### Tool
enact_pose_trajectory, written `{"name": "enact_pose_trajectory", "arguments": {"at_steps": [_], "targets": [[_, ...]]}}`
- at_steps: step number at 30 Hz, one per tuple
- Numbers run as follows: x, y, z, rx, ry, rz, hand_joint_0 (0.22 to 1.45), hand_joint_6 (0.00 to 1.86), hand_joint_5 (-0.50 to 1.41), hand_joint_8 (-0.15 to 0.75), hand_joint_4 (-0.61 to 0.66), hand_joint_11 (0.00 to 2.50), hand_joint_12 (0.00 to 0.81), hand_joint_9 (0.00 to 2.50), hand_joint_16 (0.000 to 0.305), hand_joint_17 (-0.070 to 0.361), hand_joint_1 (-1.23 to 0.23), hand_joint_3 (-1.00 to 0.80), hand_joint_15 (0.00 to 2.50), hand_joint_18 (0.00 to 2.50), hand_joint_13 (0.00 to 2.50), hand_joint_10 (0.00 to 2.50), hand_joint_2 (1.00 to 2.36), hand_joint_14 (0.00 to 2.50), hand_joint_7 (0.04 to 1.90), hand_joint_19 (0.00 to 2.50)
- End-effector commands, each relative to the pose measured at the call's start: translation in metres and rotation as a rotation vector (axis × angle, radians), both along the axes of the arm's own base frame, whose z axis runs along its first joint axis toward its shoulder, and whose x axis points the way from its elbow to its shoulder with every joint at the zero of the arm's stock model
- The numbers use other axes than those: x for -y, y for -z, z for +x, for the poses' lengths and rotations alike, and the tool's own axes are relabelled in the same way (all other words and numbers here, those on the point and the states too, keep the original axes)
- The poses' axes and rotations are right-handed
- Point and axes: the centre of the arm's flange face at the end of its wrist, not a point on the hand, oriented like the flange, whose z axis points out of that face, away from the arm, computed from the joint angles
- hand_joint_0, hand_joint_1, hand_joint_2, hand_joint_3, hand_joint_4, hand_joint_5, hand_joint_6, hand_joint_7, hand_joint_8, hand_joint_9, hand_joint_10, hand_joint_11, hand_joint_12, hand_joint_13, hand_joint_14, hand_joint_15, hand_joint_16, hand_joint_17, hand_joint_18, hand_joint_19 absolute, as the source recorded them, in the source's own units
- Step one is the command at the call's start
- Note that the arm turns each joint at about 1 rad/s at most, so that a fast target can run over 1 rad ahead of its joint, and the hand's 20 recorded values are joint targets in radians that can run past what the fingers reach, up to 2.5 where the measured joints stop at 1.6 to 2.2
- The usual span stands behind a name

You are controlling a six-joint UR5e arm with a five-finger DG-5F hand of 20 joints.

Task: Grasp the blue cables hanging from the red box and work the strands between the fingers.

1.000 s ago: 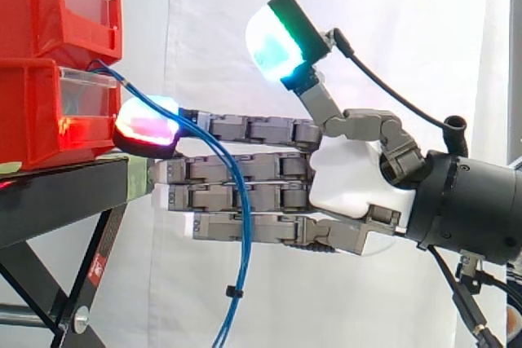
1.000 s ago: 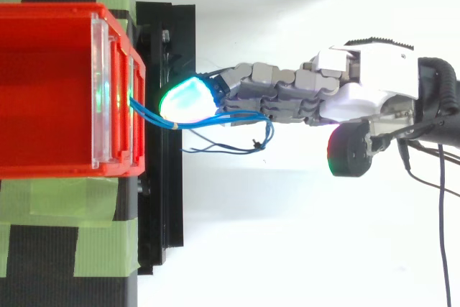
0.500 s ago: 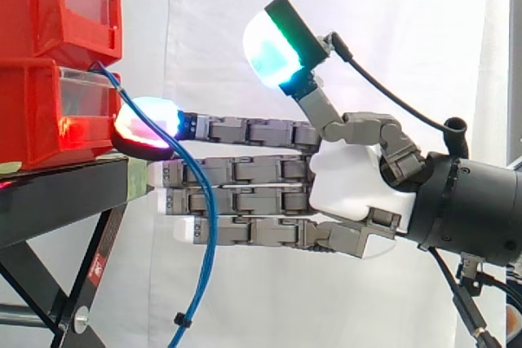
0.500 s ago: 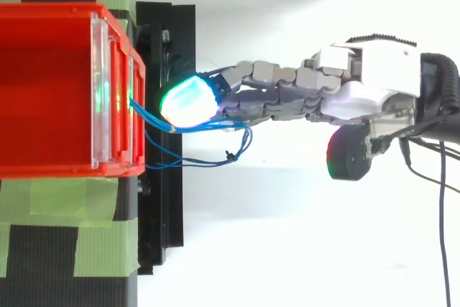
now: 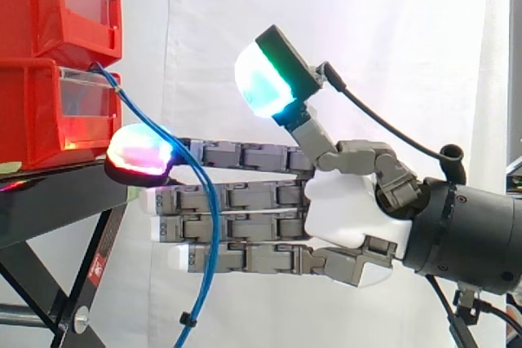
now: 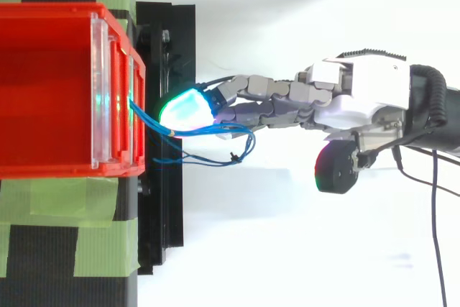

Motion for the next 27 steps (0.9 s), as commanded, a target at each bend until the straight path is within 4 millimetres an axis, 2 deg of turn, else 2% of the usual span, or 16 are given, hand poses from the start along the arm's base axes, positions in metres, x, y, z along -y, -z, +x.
{"name": "enact_pose_trajectory", "arguments": {"at_steps": [1,3,20,27], "targets": [[-0.0002,0.0059,-0.0001,-0.006,-0.001,0.002,0.69,0.01,-0.32,0.298,0.14,0.0,0.362,0.28,0.053,0.12,-0.49,-1.0,0.24,0.19,0.22,0.0,1.0,0.01,0.66,0.33],[-0.0005,0.0158,0.0007,-0.013,-0.004,0.008,0.69,0.01,-0.32,0.298,0.14,0.0,0.363,0.28,0.053,0.12,-0.49,-1.0,0.25,0.19,0.22,0.0,1.0,0.01,0.66,0.33],[-0.0005,0.0147,0.0018,0.001,-0.002,0.006,0.69,0.01,-0.31,0.311,0.15,0.03,0.366,0.36,0.053,0.119,-0.49,-1.0,0.3,0.28,0.32,0.0,1.0,0.01,0.66,0.36],[-0.0013,0.0147,0.0019,0.001,-0.002,0.007,0.7,0.01,-0.28,0.331,0.16,0.14,0.374,0.5,0.052,0.117,-0.49,-1.0,0.37,0.33,0.47,0.0,1.0,0.01,0.67,0.38]]}}
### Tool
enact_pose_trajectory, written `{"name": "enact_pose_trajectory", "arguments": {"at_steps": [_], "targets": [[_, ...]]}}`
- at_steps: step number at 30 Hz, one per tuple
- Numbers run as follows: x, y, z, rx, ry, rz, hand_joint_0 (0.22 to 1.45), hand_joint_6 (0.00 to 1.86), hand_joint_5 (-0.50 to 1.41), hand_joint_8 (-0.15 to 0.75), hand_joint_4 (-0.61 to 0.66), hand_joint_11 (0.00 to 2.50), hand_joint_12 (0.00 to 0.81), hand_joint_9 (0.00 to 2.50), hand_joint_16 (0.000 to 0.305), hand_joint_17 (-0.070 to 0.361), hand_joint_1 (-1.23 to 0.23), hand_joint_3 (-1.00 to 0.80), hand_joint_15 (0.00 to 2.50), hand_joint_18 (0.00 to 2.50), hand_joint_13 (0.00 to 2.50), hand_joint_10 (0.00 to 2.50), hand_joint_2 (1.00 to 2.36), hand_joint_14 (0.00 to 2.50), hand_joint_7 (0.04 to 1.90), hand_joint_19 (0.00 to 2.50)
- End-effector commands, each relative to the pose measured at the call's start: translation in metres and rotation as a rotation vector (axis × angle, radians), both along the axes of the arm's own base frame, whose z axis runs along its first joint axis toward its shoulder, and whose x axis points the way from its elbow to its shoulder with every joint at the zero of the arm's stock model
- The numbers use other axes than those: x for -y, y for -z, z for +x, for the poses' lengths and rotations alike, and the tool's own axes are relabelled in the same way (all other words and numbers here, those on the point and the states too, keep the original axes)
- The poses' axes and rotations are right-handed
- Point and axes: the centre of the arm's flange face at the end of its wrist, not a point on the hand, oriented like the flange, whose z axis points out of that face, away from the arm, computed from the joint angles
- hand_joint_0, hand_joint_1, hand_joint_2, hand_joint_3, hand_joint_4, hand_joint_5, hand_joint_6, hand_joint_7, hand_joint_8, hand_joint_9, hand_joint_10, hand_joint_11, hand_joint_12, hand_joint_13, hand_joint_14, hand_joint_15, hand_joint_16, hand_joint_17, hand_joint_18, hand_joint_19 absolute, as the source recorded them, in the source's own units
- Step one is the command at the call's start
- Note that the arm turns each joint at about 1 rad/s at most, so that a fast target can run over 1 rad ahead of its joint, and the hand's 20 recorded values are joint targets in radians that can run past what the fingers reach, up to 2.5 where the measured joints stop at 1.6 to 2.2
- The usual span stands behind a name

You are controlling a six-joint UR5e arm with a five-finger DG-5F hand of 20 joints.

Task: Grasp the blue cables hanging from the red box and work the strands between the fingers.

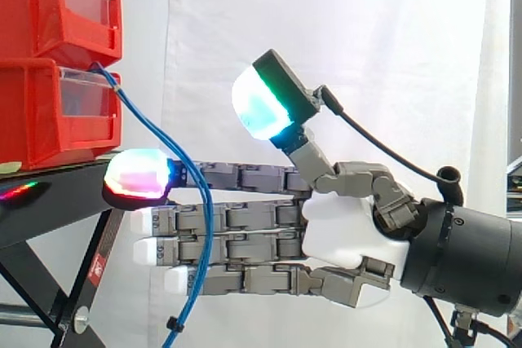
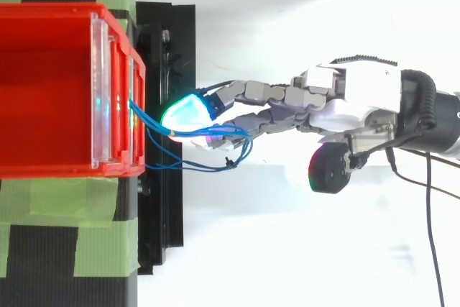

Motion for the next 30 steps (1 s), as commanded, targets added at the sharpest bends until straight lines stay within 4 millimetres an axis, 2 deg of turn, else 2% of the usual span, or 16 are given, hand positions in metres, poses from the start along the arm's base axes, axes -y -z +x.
{"name": "enact_pose_trajectory", "arguments": {"at_steps": [1,3,10,20,21,25,27,30], "targets": [[-0.0013,-0.0001,0.0002,0.0,-0.001,-0.001,0.7,0.01,-0.27,0.336,0.17,0.18,0.381,0.55,0.052,0.118,-0.49,-1.0,0.43,0.37,0.56,0.0,1.0,0.01,0.66,0.39],[-0.0013,-0.0001,0.0002,0.0,-0.001,-0.001,0.7,0.01,-0.26,0.343,0.17,0.22,0.383,0.58,0.052,0.118,-0.49,-1.0,0.47,0.4,0.6,0.01,1.0,0.01,0.67,0.4],[-0.0022,-0.0001,0.0003,0.0,-0.002,-0.001,0.73,0.01,-0.2,0.373,0.2,0.61,0.41,0.86,0.05,0.113,-0.49,-1.0,0.72,0.57,0.86,0.01,1.0,0.02,0.68,0.46],[-0.0031,-0.0001,0.0004,0.0,-0.004,-0.001,0.74,0.01,-0.17,0.39,0.22,0.91,0.428,1.05,0.048,0.108,-0.49,-1.0,1.02,0.76,1.06,0.02,1.0,0.02,0.69,0.62],[-0.003,0.0004,-0.0002,-0.001,-0.004,-0.002,0.75,0.01,-0.16,0.397,0.22,1.03,0.433,1.09,0.049,0.11,-0.49,-1.0,1.11,0.8,1.11,0.02,1.0,0.02,0.7,0.68],[-0.0031,-0.0001,0.0004,0.0,-0.004,-0.001,0.75,0.01,-0.15,0.389,0.22,1.28,0.42,1.14,0.051,0.114,-0.49,-1.0,1.29,0.88,1.21,0.01,1.0,0.02,0.71,0.78],[-0.0031,-0.0001,0.0004,0.0,-0.004,0.0,0.75,0.01,-0.15,0.383,0.22,1.32,0.416,1.15,0.051,0.115,-0.49,-1.0,1.34,0.91,1.23,0.01,1.0,0.02,0.71,0.83],[-0.0031,-0.0001,0.0004,0.0,-0.004,0.0,0.75,0.01,-0.13,0.355,0.23,1.72,0.394,1.2,0.053,0.12,-0.49,-1.0,1.63,1.02,1.31,0.0,1.0,0.01,0.72,0.98]]}}
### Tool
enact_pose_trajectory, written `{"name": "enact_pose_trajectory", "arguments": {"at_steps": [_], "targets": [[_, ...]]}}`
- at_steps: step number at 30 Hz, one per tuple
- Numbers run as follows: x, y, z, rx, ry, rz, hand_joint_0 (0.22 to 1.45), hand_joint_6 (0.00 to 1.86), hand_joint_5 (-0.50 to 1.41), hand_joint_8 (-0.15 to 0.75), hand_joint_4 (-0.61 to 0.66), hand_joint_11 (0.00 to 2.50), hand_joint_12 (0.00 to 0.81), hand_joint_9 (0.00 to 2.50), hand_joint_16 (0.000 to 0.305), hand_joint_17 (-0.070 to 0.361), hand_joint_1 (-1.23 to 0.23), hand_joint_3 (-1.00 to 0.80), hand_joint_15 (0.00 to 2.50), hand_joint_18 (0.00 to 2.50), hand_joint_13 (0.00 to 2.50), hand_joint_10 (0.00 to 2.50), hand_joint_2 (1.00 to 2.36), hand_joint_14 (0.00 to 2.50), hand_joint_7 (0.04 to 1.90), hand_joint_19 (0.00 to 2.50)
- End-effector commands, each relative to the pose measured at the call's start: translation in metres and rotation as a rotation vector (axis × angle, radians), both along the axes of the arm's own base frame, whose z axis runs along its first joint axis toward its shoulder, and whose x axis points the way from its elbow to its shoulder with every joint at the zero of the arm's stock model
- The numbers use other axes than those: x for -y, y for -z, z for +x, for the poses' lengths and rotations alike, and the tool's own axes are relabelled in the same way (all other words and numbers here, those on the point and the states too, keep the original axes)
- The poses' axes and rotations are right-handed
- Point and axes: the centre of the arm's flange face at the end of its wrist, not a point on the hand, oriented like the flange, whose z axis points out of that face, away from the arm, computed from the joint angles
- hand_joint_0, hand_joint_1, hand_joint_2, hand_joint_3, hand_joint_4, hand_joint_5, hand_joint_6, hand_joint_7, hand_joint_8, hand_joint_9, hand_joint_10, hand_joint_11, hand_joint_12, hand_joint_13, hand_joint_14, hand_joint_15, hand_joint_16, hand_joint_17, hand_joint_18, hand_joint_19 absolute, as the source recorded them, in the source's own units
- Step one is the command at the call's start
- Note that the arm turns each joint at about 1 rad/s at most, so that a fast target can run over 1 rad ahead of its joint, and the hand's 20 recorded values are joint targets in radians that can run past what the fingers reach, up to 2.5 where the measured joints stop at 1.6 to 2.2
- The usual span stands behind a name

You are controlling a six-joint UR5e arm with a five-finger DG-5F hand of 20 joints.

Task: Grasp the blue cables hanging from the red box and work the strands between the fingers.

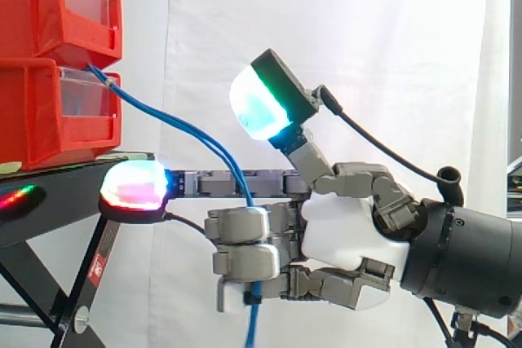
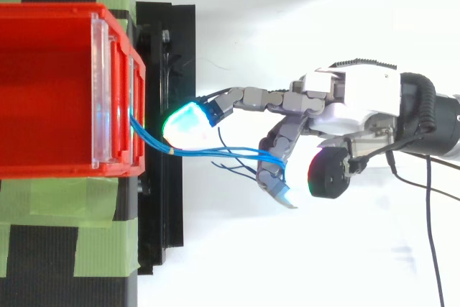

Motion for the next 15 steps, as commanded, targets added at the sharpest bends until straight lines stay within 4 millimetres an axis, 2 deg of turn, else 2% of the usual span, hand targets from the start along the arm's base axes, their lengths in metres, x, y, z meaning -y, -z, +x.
{"name": "enact_pose_trajectory", "arguments": {"at_steps": [1,3,4,6,7,8,10,11,12,13,15], "targets": [[0.0001,-0.0004,-0.0005,0.0,0.0,0.001,0.75,0.01,-0.13,0.35,0.23,1.75,0.393,1.17,0.054,0.121,-0.49,-1.0,1.72,1.06,1.33,0.12,1.0,0.0,0.72,1.01],[0.0,-0.0001,0.0001,0.0,0.0,0.001,0.75,0.01,-0.13,0.35,0.23,1.76,0.388,1.13,0.054,0.122,-0.49,-1.0,1.71,1.14,1.29,0.31,1.0,0.25,0.72,1.14],[-0.0003,-0.001,0.0002,0.002,-0.004,0.003,0.76,0.01,-0.13,0.346,0.23,1.76,0.396,1.07,0.054,0.122,-0.5,-1.0,1.66,1.17,1.24,0.58,1.0,0.54,0.72,1.18],[-0.0003,-0.001,0.0002,0.002,-0.004,0.005,0.75,0.01,-0.13,0.343,0.23,1.73,0.395,1.0,0.052,0.118,-0.5,-1.0,1.61,1.24,1.19,0.96,1.0,0.89,0.73,1.3],[-0.0003,-0.001,0.0002,0.002,-0.004,0.005,0.75,0.01,-0.12,0.347,0.23,1.71,0.389,0.95,0.051,0.115,-0.5,-1.0,1.55,1.27,1.17,1.24,1.0,1.11,0.74,1.39],[-0.0005,-0.0012,0.0003,0.004,-0.006,0.006,0.75,0.01,-0.12,0.348,0.23,1.7,0.391,0.94,0.051,0.115,-0.5,-1.0,1.53,1.32,1.15,1.31,1.0,1.28,0.74,1.45],[-0.0008,-0.0012,0.0003,0.004,-0.01,0.008,0.75,0.01,-0.1,0.358,0.25,1.73,0.413,0.88,0.052,0.116,-0.5,-1.0,1.48,1.47,1.1,1.83,1.0,1.79,0.76,1.68],[-0.001,-0.0012,0.0003,0.005,-0.012,0.009,0.75,0.01,-0.09,0.359,0.25,1.73,0.412,0.87,0.051,0.115,-0.51,-1.0,1.49,1.48,1.09,1.91,1.0,1.86,0.76,1.72],[-0.001,-0.0021,0.0004,0.006,-0.012,0.01,0.75,0.01,-0.08,0.355,0.26,1.79,0.42,0.86,0.053,0.119,-0.51,-1.0,1.5,1.53,1.08,2.12,1.0,2.1,0.77,1.78],[-0.001,-0.0021,0.0004,0.006,-0.012,0.01,0.75,0.01,-0.06,0.364,0.27,1.84,0.426,0.86,0.054,0.122,-0.51,-1.0,1.5,1.57,1.07,2.37,1.0,2.29,0.79,1.68],[-0.001,-0.0023,0.0005,0.008,-0.012,0.011,0.74,0.01,-0.04,0.374,0.29,1.86,0.425,0.87,0.056,0.127,-0.51,-1.0,1.51,1.58,1.06,2.5,1.0,2.46,0.81,1.6]]}}
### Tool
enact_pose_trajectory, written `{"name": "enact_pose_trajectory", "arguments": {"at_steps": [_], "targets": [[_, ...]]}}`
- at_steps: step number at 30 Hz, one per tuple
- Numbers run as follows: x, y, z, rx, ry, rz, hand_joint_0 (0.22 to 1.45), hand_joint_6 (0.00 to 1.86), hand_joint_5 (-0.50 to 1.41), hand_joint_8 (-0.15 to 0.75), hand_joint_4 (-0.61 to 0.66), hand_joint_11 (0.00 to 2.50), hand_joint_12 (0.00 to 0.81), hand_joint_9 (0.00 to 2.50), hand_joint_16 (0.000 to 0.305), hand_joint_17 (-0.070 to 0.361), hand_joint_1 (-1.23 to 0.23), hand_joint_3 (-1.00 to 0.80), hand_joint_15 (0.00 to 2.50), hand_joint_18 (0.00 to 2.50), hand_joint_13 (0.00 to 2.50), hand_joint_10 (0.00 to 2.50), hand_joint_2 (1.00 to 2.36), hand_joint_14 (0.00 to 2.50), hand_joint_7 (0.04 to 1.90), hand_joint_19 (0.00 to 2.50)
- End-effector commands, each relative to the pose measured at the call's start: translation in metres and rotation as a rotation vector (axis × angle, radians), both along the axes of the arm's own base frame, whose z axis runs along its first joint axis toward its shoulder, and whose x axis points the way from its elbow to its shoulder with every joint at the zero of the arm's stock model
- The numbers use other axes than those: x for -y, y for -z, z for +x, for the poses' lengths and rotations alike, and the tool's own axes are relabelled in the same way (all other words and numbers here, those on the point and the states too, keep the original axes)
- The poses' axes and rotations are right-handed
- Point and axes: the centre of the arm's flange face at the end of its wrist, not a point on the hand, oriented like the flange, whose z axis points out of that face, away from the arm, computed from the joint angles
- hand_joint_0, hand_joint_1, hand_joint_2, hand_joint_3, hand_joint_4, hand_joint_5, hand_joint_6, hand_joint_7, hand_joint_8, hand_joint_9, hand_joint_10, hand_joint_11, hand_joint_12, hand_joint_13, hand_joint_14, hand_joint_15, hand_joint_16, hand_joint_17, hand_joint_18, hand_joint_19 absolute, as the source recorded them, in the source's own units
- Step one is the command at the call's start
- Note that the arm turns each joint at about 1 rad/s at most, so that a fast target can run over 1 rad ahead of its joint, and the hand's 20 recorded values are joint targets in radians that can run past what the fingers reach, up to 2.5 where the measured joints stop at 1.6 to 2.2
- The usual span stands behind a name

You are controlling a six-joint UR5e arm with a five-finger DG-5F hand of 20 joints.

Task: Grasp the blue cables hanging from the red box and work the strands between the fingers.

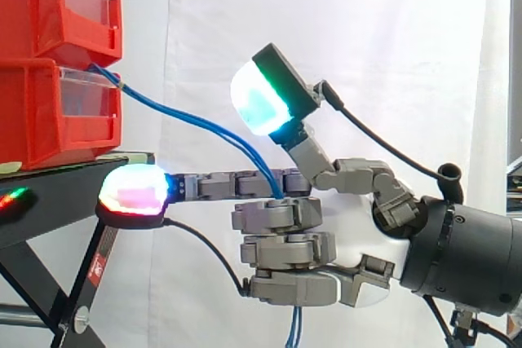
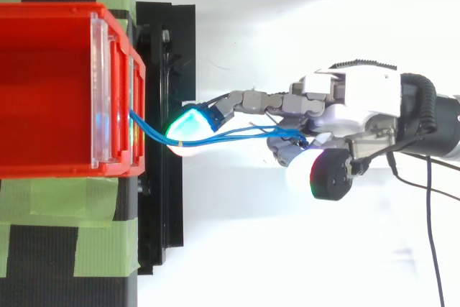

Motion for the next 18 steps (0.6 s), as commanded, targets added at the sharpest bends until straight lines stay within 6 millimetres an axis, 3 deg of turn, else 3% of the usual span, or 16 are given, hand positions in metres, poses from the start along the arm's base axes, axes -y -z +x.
{"name": "enact_pose_trajectory", "arguments": {"at_steps": [1,6,10,18], "targets": [[0.0,0.0,0.0,0.002,-0.001,0.002,0.74,0.01,-0.03,0.378,0.3,1.93,0.438,0.87,0.059,0.132,-0.51,-1.0,1.51,1.59,1.06,2.5,1.0,2.5,0.84,1.5],[0.0,-0.005,0.0,0.008,-0.003,0.008,0.73,0.01,0.03,0.39,0.32,2.09,0.466,0.87,0.066,0.148,-0.52,-1.0,1.54,1.65,1.13,2.5,1.0,2.5,0.93,1.18],[0.0,-0.027,0.0,0.034,0.0,0.009,0.72,0.01,0.09,0.396,0.32,2.22,0.478,0.87,0.067,0.151,-0.53,-1.0,1.55,1.69,1.18,2.5,1.0,2.5,1.02,1.0],[0.003,-0.037,-0.006,-0.037,0.011,0.007,0.74,0.01,0.15,0.401,0.3,2.31,0.499,0.9,0.067,0.151,-0.58,-1.0,1.53,1.78,1.26,2.5,1.0,2.5,1.05,0.95]]}}
